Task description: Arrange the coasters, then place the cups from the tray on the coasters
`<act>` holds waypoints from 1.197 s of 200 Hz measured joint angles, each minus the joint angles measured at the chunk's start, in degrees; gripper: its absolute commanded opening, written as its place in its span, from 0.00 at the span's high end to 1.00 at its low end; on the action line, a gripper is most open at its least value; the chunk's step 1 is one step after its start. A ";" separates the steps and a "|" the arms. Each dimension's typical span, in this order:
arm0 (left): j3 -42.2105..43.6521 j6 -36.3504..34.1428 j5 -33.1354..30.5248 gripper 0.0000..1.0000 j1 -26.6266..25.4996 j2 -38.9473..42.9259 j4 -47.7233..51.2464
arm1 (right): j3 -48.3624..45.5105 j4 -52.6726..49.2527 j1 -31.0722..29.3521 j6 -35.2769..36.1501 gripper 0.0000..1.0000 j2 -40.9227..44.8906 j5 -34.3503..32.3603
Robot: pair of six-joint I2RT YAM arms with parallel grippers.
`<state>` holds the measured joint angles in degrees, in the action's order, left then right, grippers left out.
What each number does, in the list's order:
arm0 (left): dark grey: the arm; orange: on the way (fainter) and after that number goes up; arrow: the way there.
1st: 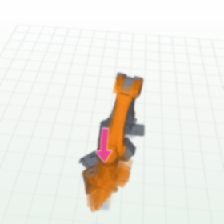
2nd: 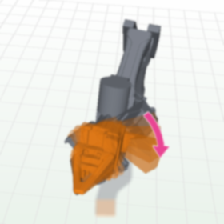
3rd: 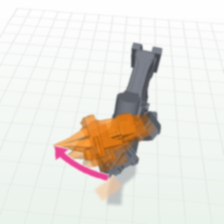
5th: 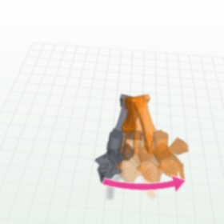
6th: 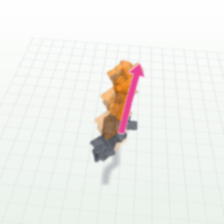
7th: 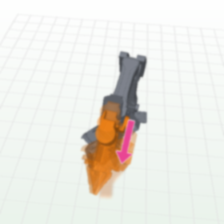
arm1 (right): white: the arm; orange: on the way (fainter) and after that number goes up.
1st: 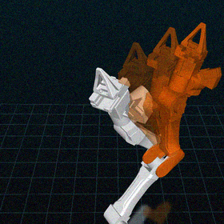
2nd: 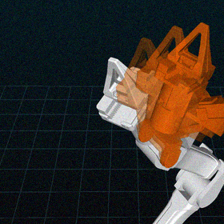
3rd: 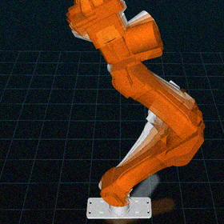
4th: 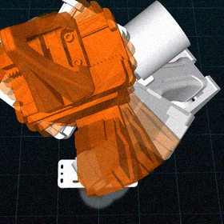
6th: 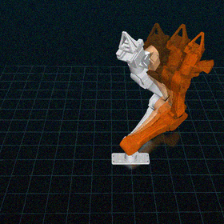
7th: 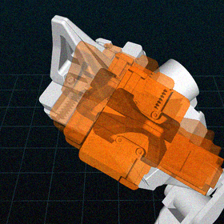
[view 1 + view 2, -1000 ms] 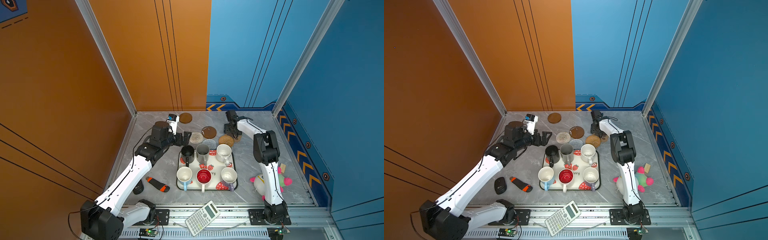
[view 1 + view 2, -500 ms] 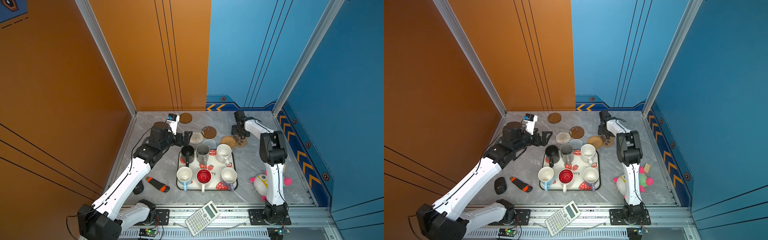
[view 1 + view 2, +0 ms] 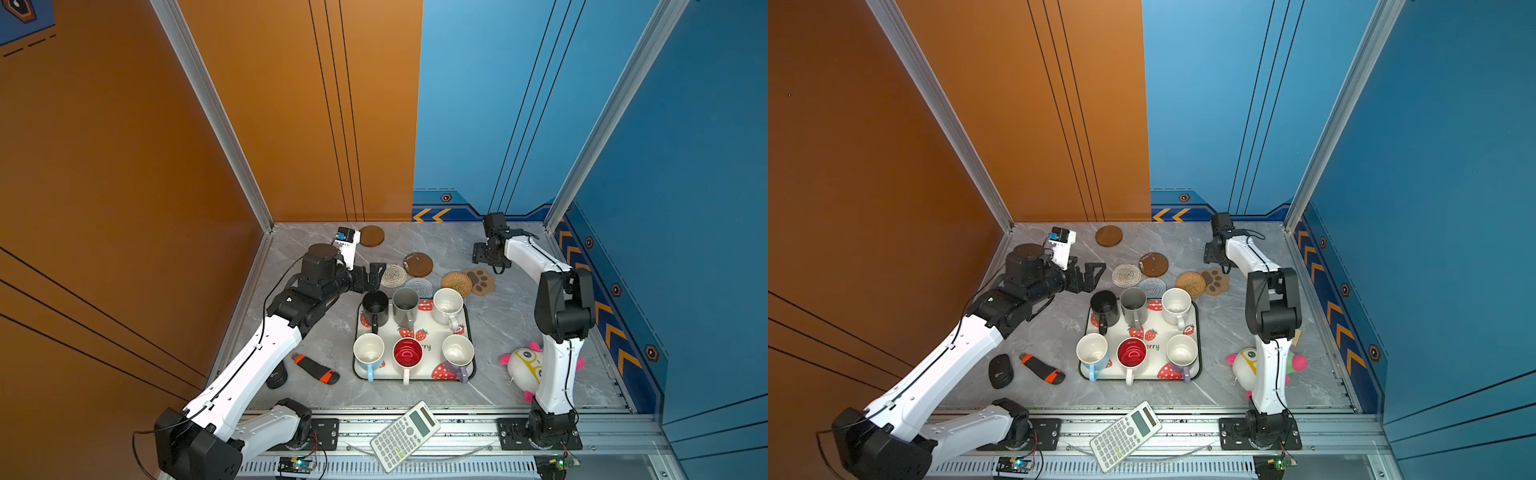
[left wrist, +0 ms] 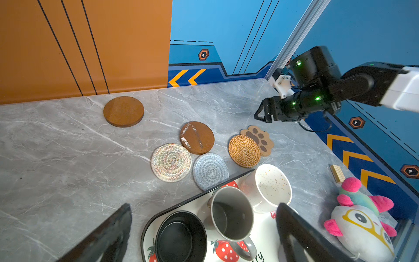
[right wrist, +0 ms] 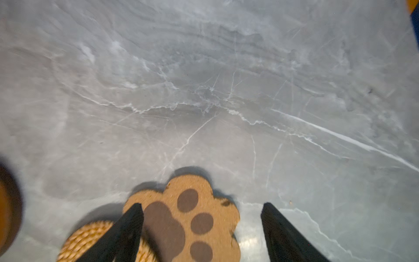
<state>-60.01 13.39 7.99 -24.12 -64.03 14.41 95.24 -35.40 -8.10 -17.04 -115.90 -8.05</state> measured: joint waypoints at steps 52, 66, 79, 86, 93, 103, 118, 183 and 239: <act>0.94 0.00 -0.02 0.00 -0.33 1.05 -1.09 | -13.27 0.26 -0.28 -0.46 1.00 13.62 4.72; 1.75 0.00 0.00 0.00 -0.33 1.05 -1.18 | -16.83 0.02 -0.46 -0.98 1.00 14.67 5.73; 2.25 0.00 0.00 0.00 -0.33 1.03 -1.22 | -19.43 -0.07 -0.81 -1.42 1.00 14.78 6.73; 2.38 0.00 0.00 0.00 -0.33 1.03 -1.29 | -20.68 -0.09 -1.07 -1.66 1.00 14.78 7.08; 2.47 0.00 0.00 0.00 -0.33 1.03 -1.33 | -21.86 -0.15 -1.49 -1.95 1.00 14.78 7.43; 2.51 0.02 0.00 0.00 -0.35 1.03 -1.33 | -23.32 0.00 -2.19 -2.36 1.00 14.78 7.98; 2.58 0.02 0.00 0.00 -0.42 1.03 -1.36 | -25.55 0.66 -3.30 -3.13 1.00 14.78 8.61; 2.80 0.17 0.00 0.00 -0.76 1.03 -1.62 | -27.15 4.94 -4.35 -6.03 1.00 11.32 12.46; 2.82 0.17 -0.02 0.00 -0.76 1.03 -1.99 | -25.11 7.02 -4.37 -7.50 1.00 7.10 13.49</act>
<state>-57.19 13.56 7.97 -24.88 -63.00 12.43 70.13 -28.38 -12.47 -24.53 -108.79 5.43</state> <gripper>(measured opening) 0.998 0.047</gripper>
